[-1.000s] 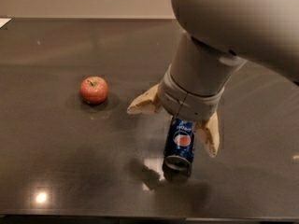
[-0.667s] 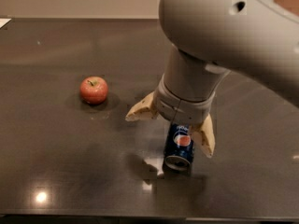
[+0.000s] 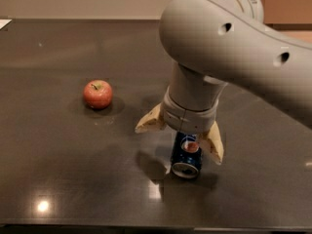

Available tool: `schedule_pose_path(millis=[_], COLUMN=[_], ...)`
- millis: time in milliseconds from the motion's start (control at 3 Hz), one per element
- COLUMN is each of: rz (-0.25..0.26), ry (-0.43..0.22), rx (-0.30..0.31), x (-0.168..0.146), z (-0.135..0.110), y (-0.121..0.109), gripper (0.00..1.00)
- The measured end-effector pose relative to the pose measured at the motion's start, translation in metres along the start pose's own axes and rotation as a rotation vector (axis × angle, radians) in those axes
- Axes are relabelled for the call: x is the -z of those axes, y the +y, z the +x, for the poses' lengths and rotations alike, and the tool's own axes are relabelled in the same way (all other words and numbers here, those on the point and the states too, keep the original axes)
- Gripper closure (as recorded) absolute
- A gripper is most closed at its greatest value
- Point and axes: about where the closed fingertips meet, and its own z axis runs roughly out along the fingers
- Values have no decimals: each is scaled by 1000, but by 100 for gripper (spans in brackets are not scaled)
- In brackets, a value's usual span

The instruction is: Place pepsi can upright

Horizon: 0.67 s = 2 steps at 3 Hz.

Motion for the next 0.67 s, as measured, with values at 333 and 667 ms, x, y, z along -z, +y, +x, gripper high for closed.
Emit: schedule_pose_path(millis=[333, 667], rz=[-9, -12], ry=[0, 0], rx=[-4, -2], x=[-4, -5], z=[4, 3], y=[5, 9], gripper=[19, 41])
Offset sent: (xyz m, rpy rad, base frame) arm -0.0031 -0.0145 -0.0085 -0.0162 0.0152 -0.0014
